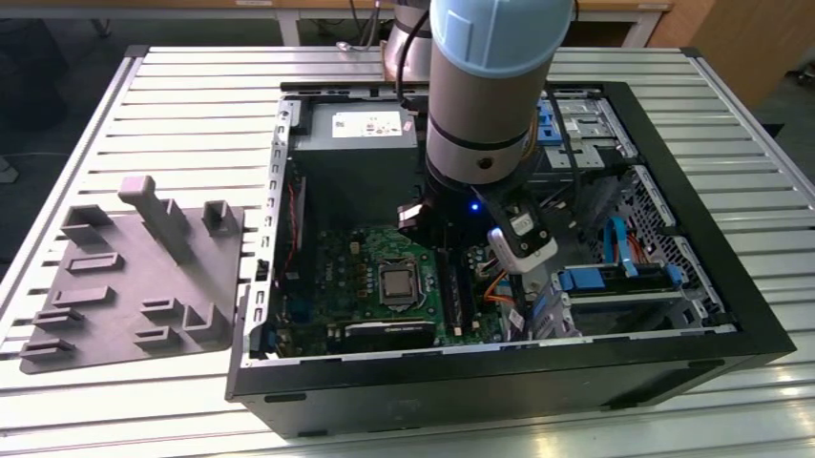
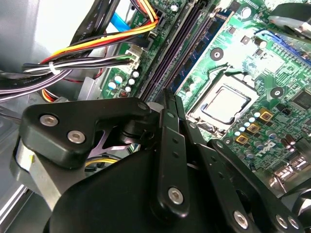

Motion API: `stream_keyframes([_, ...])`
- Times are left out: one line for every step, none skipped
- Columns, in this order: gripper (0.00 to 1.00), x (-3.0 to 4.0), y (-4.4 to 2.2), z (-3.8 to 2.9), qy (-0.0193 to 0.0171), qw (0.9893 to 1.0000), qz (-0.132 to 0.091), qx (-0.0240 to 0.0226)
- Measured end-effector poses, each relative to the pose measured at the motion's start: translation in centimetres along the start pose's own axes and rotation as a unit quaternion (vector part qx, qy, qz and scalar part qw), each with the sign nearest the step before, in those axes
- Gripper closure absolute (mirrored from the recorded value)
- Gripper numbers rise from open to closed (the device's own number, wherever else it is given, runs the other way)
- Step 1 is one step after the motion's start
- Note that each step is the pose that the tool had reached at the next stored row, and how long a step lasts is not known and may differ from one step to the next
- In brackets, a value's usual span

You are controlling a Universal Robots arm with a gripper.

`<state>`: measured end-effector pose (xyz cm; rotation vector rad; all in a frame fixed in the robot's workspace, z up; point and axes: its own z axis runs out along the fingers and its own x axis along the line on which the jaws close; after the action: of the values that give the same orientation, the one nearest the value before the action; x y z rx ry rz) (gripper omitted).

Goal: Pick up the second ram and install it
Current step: 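Insert the second ram into the second slot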

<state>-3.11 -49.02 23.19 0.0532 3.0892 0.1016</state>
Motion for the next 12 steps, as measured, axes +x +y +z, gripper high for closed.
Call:
stream_keyframes([0.88,0.00,0.01,0.02,0.0000,1.0000,0.000,0.0000])
stream_keyframes([0.88,0.01,0.03,0.04,0.0000,1.0000,0.000,0.0000])
stream_keyframes([0.88,0.01,0.03,0.05,0.0000,1.0000,0.000,-0.0001])
stream_keyframes([0.88,0.01,0.03,0.06,0.0000,1.0000,0.000,-0.0001])
stream_keyframes([0.88,0.01,0.03,0.08,0.0000,1.0000,0.000,-0.0002])
stream_keyframes([0.88,0.01,0.03,0.10,0.0000,1.0000,-0.001,-0.0002])
stream_keyframes([0.88,0.02,0.03,0.12,0.0001,1.0000,-0.001,-0.0003])
stream_keyframes([0.88,0.02,0.02,0.14,0.0001,1.0000,-0.001,-0.0002])
stream_keyframes([0.88,0.03,0.02,0.15,0.0001,1.0000,-0.002,-0.0003])
stream_keyframes([0.88,0.04,0.02,0.16,0.0001,1.0000,-0.002,-0.0002])
stream_keyframes([0.88,0.08,0.02,0.20,0.0001,1.0000,-0.002,-0.0003])
stream_keyframes([0.88,0.10,0.02,0.23,0.0002,1.0000,-0.002,-0.0003])
